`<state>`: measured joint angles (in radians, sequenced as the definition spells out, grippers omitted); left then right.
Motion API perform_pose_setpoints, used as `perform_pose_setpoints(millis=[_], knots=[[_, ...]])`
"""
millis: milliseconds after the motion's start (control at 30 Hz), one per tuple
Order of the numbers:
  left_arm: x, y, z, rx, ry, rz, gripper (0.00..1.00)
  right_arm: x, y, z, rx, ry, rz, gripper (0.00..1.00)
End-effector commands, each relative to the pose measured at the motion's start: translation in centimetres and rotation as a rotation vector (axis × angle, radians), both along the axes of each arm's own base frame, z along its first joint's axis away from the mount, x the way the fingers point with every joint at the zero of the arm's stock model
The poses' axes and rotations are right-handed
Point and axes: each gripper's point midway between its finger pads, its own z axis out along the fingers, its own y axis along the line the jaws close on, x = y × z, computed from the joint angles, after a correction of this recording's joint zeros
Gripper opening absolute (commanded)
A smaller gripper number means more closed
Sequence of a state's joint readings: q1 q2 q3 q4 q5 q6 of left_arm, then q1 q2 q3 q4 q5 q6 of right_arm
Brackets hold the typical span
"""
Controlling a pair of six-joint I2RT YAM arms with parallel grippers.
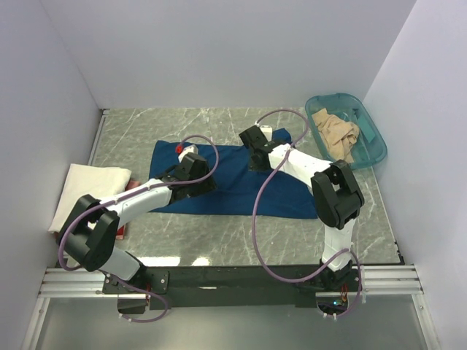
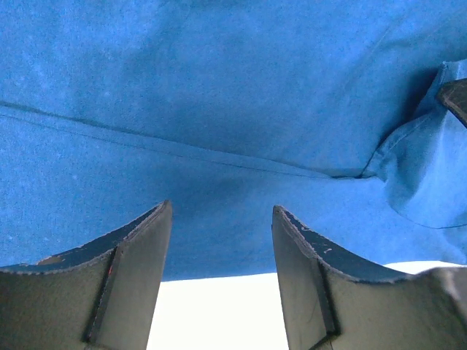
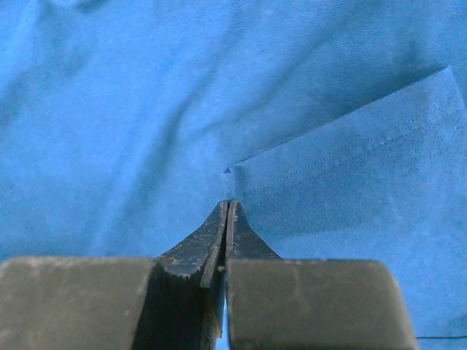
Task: Fold and stack the t-shirts
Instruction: Fold the tshirt
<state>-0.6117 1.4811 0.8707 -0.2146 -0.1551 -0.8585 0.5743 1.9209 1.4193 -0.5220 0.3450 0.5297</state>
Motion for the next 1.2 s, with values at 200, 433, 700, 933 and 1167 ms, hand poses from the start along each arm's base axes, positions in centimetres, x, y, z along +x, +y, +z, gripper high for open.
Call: perform_pose_setpoints(millis=[200, 433, 700, 933, 1167], knots=[[1.1, -0.1, 0.3, 0.006, -0.016, 0.003, 0.63, 1.1, 1.0, 0.9, 0.008, -0.043, 0.03, 0.23], [4.1, -0.3, 0.9, 0.014, -0.03, 0.028, 0.63, 0.2, -0.3, 4.9, 0.113, -0.109, -0.006, 0.51], [4.7, 0.1, -2.2, 0.055, 0.012, 0.076, 0.61, -4.0, -2.2, 2.0, 0.299, -0.085, -0.113, 0.51], [2.1, 1.2, -5.9, 0.059, 0.075, 0.129, 0.6, -7.7, -5.1, -2.7, 0.458, -0.003, -0.249, 0.54], [-0.7, 0.5, -6.7, 0.07, 0.094, 0.16, 0.6, -11.1, -6.3, -3.8, 0.527, 0.031, -0.332, 0.54]])
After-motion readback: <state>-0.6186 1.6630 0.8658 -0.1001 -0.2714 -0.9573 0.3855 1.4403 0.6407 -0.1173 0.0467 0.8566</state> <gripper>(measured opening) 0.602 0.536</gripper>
